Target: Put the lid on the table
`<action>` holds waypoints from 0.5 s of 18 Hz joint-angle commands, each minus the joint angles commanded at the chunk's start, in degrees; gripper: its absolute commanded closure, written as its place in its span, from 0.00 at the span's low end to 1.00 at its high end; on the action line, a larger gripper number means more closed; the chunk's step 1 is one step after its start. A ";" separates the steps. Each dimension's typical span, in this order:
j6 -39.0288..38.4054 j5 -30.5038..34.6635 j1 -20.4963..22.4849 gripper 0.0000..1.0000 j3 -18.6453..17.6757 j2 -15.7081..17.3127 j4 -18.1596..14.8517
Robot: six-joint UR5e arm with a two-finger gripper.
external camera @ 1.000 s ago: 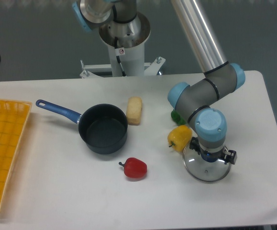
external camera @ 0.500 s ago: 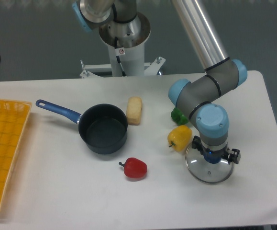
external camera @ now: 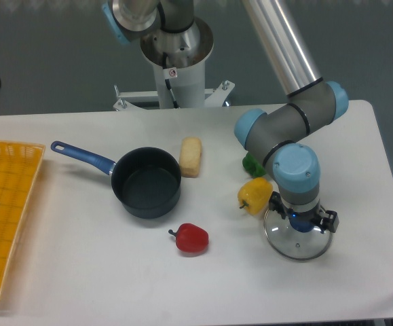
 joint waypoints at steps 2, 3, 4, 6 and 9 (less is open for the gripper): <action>0.00 0.00 0.00 0.00 -0.09 -0.09 0.00; 0.00 0.00 0.00 0.00 -0.09 -0.17 0.00; 0.00 0.00 0.00 0.00 -0.09 -0.18 0.00; 0.00 0.00 0.00 0.00 0.00 0.00 0.00; 0.00 -0.09 -0.35 0.00 0.18 -0.09 0.00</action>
